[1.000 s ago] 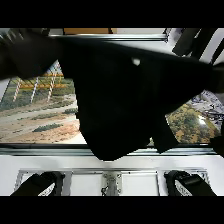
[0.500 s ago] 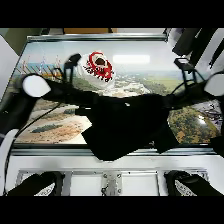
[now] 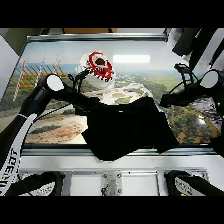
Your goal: Fold the clothes and pants, and hang the long-sleeved shirts on hangers.
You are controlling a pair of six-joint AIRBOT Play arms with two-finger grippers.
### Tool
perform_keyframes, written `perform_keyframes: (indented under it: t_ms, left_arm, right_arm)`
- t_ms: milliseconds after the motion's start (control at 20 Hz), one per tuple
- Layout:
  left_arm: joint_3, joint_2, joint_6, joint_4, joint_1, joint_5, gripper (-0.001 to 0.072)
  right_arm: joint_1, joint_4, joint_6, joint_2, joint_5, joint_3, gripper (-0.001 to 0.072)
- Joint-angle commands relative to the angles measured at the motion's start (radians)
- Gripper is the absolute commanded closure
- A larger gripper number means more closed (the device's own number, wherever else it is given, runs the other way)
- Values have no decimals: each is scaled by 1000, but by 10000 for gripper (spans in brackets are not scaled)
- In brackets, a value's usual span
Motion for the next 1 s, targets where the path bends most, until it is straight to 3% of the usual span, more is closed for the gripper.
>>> perform_keyframes:
  t_ms: [0,200,450,500,600,650,800,950]
  left_arm:
    - [-1,-7,11,-5,17,-7,687]
    - [-1,-7,22,-5,16,-8,687]
    - [-1,-7,25,-5,17,1,687]
    - [-1,-7,25,-4,17,1,687]
    - [-1,-7,25,-2,17,1,687]
    - [-1,-5,26,5,17,4,687]
    - [22,59,25,3,45,5,688]
    - [99,171,0,3,70,-53,688]
  right_arm:
    - [-5,50,-1,51,-17,-113,131]
    - [5,44,5,24,-129,-294,131]
    - [26,86,5,-72,-138,-315,140]
    - [34,86,-1,-78,-139,-315,268]
    - [45,80,-13,-77,-145,-314,600]
    - [45,60,-13,-62,-152,-308,694]
    - [45,-27,6,39,-75,-191,696]
    - [46,-58,115,171,146,25,696]
